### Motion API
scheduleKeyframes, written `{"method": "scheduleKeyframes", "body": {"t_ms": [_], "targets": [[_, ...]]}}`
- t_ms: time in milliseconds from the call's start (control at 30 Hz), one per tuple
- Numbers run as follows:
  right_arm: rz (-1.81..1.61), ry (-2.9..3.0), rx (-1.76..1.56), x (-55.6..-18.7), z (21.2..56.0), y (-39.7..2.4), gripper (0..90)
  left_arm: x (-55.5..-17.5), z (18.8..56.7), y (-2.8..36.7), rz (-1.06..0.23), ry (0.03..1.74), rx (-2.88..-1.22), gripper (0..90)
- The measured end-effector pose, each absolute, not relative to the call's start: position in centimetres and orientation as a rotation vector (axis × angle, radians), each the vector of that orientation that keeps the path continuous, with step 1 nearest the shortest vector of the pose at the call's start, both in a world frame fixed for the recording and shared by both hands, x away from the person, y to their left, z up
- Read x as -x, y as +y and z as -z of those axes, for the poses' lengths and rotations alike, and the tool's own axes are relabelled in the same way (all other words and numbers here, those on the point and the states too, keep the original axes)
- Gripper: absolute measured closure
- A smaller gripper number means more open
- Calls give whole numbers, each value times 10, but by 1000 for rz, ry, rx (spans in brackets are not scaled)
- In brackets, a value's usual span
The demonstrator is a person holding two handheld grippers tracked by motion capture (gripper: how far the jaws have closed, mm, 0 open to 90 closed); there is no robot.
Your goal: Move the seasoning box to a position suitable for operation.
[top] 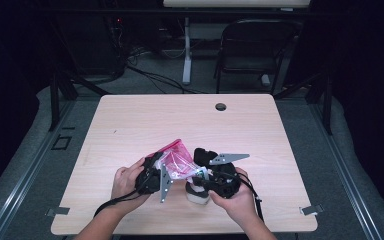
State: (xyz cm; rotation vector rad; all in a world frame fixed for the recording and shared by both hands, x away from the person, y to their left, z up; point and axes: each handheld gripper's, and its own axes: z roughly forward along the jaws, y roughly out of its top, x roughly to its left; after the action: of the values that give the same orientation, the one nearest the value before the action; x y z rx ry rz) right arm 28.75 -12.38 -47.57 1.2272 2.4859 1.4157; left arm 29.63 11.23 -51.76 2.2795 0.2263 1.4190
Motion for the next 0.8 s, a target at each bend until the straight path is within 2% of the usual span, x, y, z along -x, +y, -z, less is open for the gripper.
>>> {"method": "scheduleKeyframes", "body": {"t_ms": [800], "targets": [[-1444, 2492, -1191, -292, 471, -118, 899, -302, 528, 120, -1207, 346, -2327, 682]]}}
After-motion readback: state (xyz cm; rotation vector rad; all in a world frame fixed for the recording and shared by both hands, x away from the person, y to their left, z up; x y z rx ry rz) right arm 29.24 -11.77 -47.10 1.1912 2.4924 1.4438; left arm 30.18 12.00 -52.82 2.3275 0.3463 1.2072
